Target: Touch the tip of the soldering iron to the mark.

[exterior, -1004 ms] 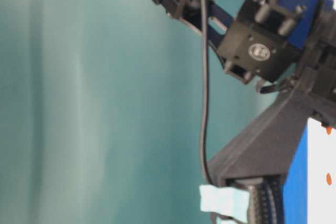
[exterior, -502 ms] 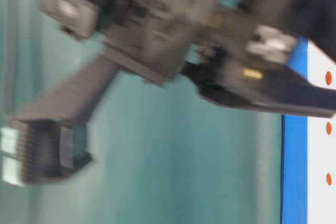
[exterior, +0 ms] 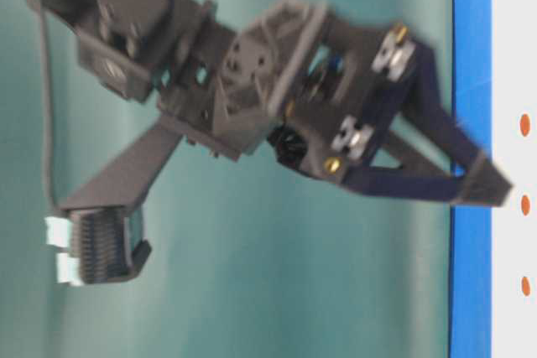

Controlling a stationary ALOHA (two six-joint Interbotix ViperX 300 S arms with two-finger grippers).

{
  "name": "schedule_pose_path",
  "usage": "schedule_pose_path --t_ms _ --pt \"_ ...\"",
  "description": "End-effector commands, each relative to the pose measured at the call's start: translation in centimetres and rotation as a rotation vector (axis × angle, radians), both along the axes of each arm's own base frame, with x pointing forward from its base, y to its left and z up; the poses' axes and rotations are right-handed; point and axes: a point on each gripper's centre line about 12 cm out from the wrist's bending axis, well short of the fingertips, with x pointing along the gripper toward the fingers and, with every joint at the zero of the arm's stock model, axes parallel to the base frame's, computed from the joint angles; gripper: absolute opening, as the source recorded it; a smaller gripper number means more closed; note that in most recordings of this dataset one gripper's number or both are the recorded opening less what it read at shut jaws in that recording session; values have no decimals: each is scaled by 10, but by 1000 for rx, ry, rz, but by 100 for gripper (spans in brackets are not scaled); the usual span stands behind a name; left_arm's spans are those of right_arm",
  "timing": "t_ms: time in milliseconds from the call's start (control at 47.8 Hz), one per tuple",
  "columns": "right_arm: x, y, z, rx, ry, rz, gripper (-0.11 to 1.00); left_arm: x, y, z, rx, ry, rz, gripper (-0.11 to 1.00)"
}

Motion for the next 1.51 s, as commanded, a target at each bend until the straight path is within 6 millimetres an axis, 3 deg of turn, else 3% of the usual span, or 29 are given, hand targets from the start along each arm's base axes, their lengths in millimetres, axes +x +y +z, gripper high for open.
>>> schedule_pose_path --t_ms 0,188,335,460,690,1004,1151,1318,1485 --pt "0 -28 22 -18 -50 -23 91 1 -1 4 0 -12 -5 0" --pt "0 -69 25 -45 -58 -73 91 1 -1 3 0 -8 -6 0" --pt "-2 -72 28 -43 -84 -72 90 1 -1 4 0 -12 -6 0" --pt "-18 -72 44 -46 -115 -70 90 1 -1 4 0 -11 -6 0" --pt "-78 -81 89 -53 -237 -86 89 1 -1 4 0 -12 -6 0" --pt "-169 -81 109 -46 -419 -80 89 1 -1 3 2 -9 -7 0" --pt "-206 -76 110 -41 -536 -55 89 1 -1 4 2 -14 -7 0" --pt "-242 -73 96 -40 -614 -39 89 1 -1 4 0 -15 -6 0" --pt "-262 -70 75 -33 -640 -30 89 1 -1 4 0 -15 -6 0"
